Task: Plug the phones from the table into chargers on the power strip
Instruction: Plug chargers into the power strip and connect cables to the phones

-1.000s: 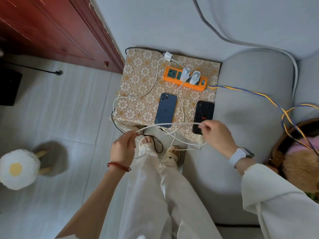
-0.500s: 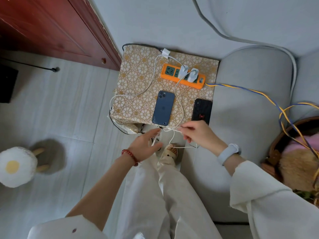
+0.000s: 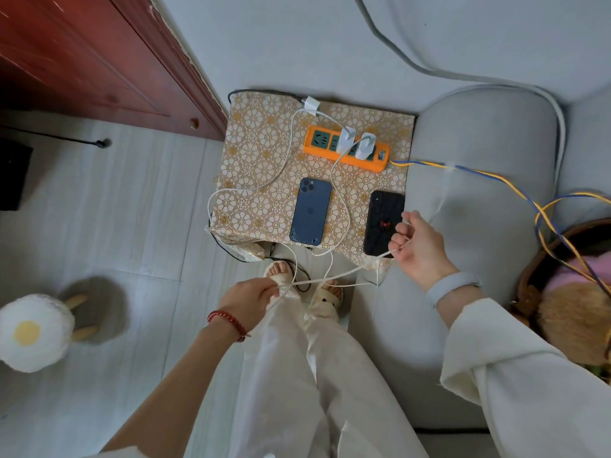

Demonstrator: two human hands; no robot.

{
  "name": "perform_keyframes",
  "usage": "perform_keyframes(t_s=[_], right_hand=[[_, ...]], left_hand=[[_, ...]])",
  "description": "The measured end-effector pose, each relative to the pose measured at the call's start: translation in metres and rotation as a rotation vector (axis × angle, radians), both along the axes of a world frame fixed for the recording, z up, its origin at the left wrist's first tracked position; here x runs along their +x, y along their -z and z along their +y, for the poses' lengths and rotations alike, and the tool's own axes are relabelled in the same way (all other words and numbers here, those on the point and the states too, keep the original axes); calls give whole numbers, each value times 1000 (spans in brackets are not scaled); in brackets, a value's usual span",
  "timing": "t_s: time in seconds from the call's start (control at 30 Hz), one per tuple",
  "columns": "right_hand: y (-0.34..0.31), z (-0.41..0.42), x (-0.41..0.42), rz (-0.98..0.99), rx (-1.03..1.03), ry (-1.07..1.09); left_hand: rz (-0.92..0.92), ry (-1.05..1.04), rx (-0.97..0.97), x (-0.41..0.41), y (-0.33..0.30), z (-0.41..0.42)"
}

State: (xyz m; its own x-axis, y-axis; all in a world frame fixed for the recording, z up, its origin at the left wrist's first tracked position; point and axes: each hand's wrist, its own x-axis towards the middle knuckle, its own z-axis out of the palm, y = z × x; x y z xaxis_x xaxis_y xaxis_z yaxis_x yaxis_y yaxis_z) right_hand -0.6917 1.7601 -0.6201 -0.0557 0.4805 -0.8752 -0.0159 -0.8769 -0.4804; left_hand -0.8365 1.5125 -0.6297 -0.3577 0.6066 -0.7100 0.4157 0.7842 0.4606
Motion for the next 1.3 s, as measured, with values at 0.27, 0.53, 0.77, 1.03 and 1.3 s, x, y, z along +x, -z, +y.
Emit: perform_keyframes(t_s=[0.27, 0.53, 0.77, 1.03, 1.3], right_hand=[[8, -19, -2, -139, 317, -504], [44, -54, -12, -86, 214, -624], [80, -64, 8, -132, 198, -590], [94, -66, 24, -156, 173, -609], [74, -76, 21, -249, 526, -839]], left_hand=[[-3, -29, -187, -16, 40, 9], [103, -239, -67, -16, 78, 94], [292, -282, -144, 13, 121, 144], [427, -369, -183, 22, 133, 157], [-278, -830, -142, -2, 97, 161]])
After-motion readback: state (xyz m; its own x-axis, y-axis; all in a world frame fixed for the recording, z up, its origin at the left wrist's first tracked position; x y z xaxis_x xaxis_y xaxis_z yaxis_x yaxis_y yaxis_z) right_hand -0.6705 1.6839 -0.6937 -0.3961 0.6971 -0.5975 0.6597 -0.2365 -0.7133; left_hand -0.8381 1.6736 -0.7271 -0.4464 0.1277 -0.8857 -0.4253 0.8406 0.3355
